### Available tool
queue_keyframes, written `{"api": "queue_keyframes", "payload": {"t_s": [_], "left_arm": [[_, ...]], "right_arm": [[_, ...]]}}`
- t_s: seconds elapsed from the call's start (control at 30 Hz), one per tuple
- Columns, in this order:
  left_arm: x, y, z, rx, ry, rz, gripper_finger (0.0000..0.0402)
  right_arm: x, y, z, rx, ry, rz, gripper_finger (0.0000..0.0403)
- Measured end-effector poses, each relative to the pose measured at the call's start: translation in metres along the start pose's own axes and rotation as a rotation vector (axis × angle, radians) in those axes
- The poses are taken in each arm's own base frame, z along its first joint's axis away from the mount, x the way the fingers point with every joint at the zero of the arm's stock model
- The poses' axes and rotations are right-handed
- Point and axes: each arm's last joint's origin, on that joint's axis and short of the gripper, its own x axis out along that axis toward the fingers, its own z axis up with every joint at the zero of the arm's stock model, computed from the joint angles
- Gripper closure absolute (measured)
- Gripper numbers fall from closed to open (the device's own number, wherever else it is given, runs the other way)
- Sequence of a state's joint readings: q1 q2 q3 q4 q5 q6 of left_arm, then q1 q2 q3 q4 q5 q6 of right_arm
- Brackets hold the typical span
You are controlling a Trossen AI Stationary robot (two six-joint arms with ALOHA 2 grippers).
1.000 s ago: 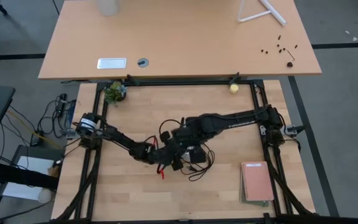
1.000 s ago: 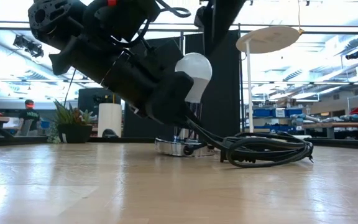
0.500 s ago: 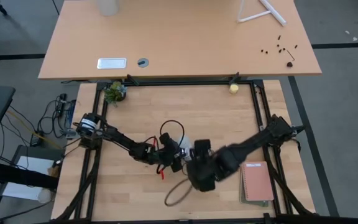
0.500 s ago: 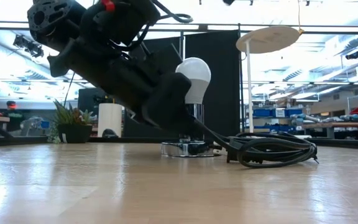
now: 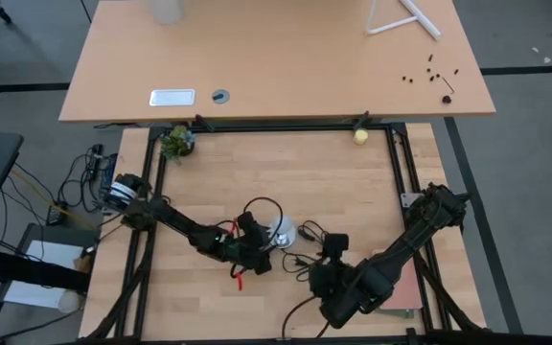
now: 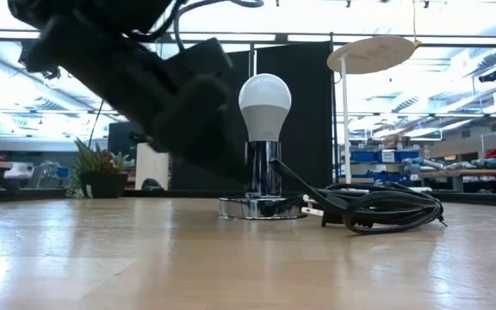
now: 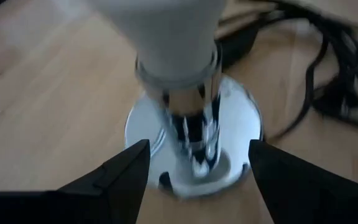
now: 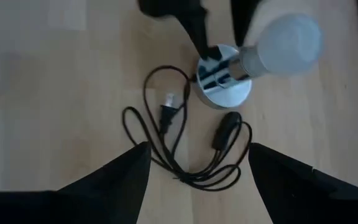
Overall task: Screw lightbulb
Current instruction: Remove the light bulb from the lamp
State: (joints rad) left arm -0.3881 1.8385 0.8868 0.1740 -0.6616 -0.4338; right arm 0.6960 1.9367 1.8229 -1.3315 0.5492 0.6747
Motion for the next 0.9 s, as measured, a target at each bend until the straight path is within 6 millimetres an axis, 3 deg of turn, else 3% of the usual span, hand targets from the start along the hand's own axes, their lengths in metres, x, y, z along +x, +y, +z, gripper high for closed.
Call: {"api": "queue_keyframes", "payload": {"t_s": [0.2,0.43,0.67,0.9], "left_arm": [[-0.01,-0.004,-0.009,-0.002,0.062,0.013,0.012],[-0.024,-0.014,-0.019,-0.03,0.031,0.069,0.012],[-0.026,-0.018,-0.014,-0.067,-0.038,0.086,0.012],[-0.031,-0.023,0.0,0.109,-0.132,0.117,0.012]], "right_arm": [[0.024,0.008,-0.026,0.092,-0.056,0.036,0.0124],[0.064,0.012,-0.059,0.22,-0.265,0.039,0.0124],[0.108,-0.002,-0.065,0.311,-0.382,-0.007,0.0124],[0.143,-0.022,-0.073,0.35,-0.382,0.019,0.0127]]}}
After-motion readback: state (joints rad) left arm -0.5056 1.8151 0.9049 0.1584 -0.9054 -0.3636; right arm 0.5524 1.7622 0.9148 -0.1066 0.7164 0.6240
